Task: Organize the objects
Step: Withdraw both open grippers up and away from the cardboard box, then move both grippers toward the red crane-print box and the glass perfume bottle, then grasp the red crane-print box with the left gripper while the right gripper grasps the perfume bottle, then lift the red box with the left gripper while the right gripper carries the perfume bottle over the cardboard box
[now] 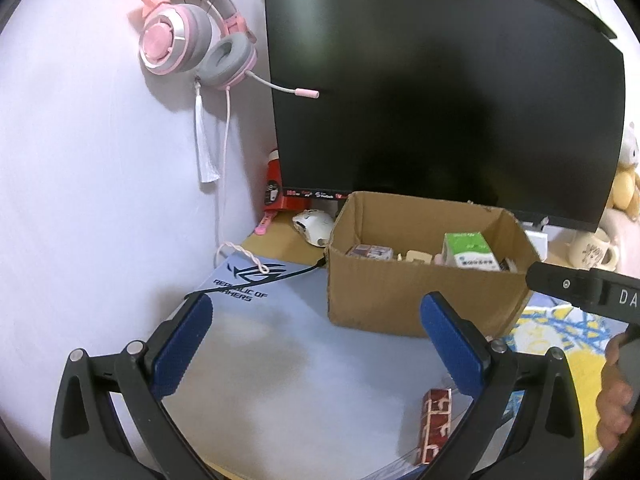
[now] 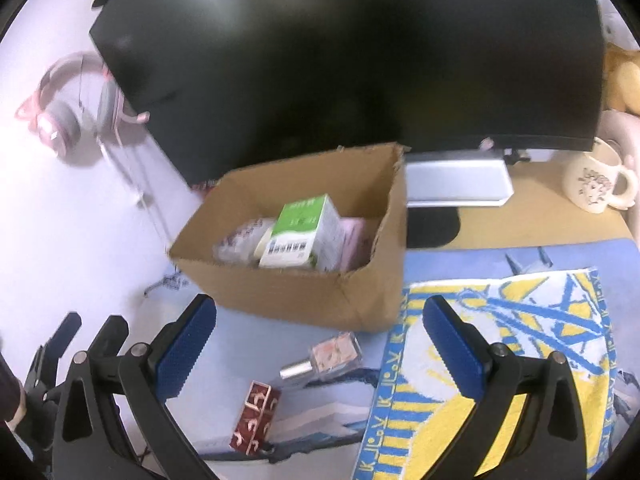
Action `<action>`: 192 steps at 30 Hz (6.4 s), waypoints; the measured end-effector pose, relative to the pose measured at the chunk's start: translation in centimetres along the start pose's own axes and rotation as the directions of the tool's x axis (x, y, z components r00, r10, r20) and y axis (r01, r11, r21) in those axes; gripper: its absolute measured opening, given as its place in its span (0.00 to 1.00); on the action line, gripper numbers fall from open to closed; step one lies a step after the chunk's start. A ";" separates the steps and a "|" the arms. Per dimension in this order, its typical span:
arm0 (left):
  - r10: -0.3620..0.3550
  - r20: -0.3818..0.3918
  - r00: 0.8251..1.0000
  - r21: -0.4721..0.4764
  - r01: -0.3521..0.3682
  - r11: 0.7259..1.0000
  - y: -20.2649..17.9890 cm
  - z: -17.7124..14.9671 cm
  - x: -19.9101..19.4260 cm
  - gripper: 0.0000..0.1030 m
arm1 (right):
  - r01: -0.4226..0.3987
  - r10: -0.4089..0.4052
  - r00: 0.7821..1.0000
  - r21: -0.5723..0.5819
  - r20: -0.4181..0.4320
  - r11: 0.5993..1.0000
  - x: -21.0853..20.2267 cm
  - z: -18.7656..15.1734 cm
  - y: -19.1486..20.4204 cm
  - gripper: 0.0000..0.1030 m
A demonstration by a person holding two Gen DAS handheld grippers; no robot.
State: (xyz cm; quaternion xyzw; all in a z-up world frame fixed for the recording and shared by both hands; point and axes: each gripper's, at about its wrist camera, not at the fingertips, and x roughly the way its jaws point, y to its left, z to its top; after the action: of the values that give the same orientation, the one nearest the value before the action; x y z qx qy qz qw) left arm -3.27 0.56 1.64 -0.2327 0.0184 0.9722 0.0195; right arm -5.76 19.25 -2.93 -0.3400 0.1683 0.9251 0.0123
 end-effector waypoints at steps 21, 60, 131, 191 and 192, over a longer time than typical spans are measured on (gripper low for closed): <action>-0.117 -0.194 0.974 0.017 0.122 0.992 -2.8 -4.6 4.0 1.00 | 0.043 -0.046 0.991 -0.029 -0.122 0.999 3.7 -3.2 -0.4 1.00; -0.092 -0.422 0.902 0.103 0.149 0.983 -6.0 -8.5 7.1 1.00 | 0.109 -0.125 0.967 -0.082 -0.222 0.991 6.9 -5.5 0.5 1.00; -0.182 -0.168 0.969 0.003 0.185 0.983 -1.8 -7.7 3.6 0.20 | 0.146 -0.169 0.981 -0.209 -0.097 0.967 5.7 -5.1 2.8 0.79; -0.215 0.057 0.975 -0.049 0.218 0.975 -3.0 6.0 1.5 0.20 | 0.094 -0.059 0.982 -0.195 0.179 0.976 -4.3 4.0 2.5 0.79; -0.221 0.070 0.973 -0.046 0.225 0.973 -3.0 6.6 1.5 0.20 | 0.096 -0.059 0.981 -0.201 0.184 0.975 -4.3 4.2 2.7 0.79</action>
State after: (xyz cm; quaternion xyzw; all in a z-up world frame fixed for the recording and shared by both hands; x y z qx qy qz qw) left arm -7.48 3.93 6.72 -0.2023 -0.0344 0.9710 0.1228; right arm -5.44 18.49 3.62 -0.2623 0.0551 0.9630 0.0278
